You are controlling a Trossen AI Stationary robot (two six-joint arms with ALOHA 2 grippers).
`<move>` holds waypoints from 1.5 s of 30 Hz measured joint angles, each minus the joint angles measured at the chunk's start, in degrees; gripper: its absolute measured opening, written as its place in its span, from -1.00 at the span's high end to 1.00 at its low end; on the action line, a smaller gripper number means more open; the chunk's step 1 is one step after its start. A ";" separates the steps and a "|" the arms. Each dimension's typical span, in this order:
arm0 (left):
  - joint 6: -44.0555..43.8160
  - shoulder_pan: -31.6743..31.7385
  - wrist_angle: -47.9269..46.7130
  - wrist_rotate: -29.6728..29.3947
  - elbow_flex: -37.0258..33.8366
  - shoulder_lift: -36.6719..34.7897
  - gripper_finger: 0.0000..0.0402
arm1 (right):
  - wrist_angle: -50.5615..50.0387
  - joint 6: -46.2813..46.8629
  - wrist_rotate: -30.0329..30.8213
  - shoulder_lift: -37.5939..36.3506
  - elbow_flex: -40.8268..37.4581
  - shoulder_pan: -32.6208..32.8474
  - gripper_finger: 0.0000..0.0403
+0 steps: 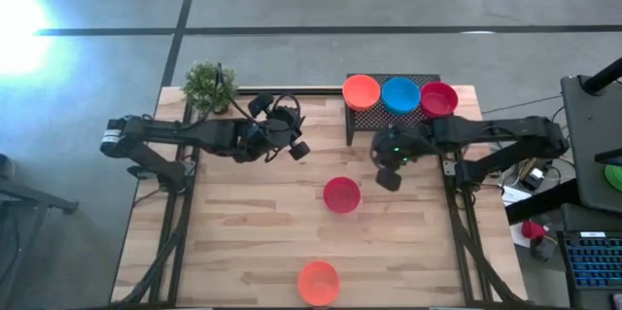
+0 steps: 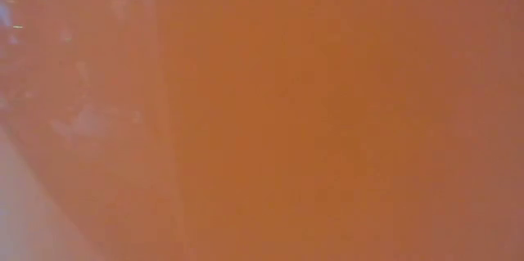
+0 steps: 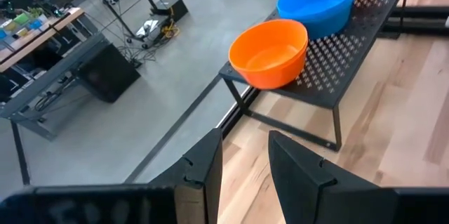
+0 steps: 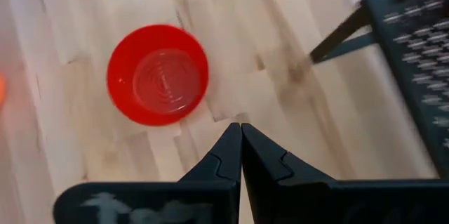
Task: Pick & Place Mini bowls
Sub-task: Stack the red bowl on top of the stacked red bowls on the shelf
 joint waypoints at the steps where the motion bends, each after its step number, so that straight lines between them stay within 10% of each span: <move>1: -0.01 -0.04 -0.64 0.00 0.02 -0.06 0.44 | 0.31 0.42 -0.55 1.07 0.00 0.02 0.96; 23: -0.47 -0.83 -4.30 0.39 0.02 -0.30 0.44 | 2.36 2.33 -4.52 17.47 4.49 0.00 0.26; 45: -0.49 -1.18 -4.43 1.50 0.02 -0.30 0.44 | 2.18 6.89 -4.64 22.32 4.35 -2.05 0.24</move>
